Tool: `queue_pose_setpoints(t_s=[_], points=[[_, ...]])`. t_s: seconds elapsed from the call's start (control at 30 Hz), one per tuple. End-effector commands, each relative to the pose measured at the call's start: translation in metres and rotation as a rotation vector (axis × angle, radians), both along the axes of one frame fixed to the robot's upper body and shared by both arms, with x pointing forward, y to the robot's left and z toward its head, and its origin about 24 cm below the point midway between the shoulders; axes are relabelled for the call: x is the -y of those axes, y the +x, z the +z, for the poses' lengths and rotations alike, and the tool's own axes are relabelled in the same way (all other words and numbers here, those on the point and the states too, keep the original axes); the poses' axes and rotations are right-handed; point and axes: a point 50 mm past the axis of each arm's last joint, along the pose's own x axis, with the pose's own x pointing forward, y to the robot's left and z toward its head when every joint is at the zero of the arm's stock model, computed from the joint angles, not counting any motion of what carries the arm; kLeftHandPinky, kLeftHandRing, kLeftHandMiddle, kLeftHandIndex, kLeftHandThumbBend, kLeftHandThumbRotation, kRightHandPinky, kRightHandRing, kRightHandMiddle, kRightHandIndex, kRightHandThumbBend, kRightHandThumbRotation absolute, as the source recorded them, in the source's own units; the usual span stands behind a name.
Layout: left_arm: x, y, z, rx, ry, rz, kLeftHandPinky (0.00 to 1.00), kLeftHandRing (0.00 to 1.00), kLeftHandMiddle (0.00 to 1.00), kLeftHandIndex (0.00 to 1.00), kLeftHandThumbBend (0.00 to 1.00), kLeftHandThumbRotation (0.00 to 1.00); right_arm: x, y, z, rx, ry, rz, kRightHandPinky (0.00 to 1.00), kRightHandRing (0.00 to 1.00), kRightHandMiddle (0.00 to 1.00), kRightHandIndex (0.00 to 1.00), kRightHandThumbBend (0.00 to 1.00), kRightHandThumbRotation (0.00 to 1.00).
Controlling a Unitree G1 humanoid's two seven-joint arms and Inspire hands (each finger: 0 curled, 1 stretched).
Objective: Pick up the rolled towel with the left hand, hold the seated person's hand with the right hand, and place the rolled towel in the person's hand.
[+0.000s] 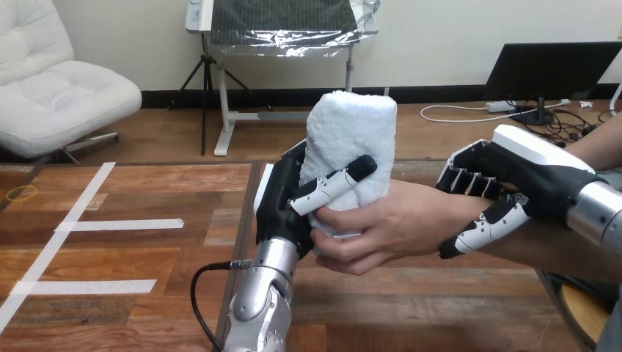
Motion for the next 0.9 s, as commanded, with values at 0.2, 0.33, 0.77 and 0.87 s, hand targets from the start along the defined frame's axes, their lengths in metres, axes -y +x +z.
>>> queue_pose_setpoints(t_s=[0.2,0.33,0.77,0.87], points=[[0.103,-0.001,0.093,0.253,-0.266,-0.316,0.36,0.44,0.53,0.55,0.75,0.45,-0.003,-0.004,0.019,0.065,-0.041,0.060,0.49,0.59,0.64,0.68,0.94,0.32],[0.098,0.001,0.089,0.255,-0.245,-0.314,0.38,0.48,0.57,0.59,0.73,0.55,-0.002,-0.006,0.019,0.061,-0.054,0.054,0.50,0.61,0.66,0.71,0.94,0.34],[0.081,0.006,0.080,0.268,-0.186,-0.311,0.46,0.60,0.66,0.64,0.70,0.88,0.001,-0.014,0.017,0.062,-0.008,0.072,0.53,0.67,0.71,0.75,0.89,0.42],[0.076,0.006,0.078,0.277,-0.160,-0.303,0.48,0.61,0.67,0.64,0.71,0.93,0.002,-0.016,0.016,0.061,0.020,0.078,0.53,0.67,0.72,0.75,0.88,0.44]])
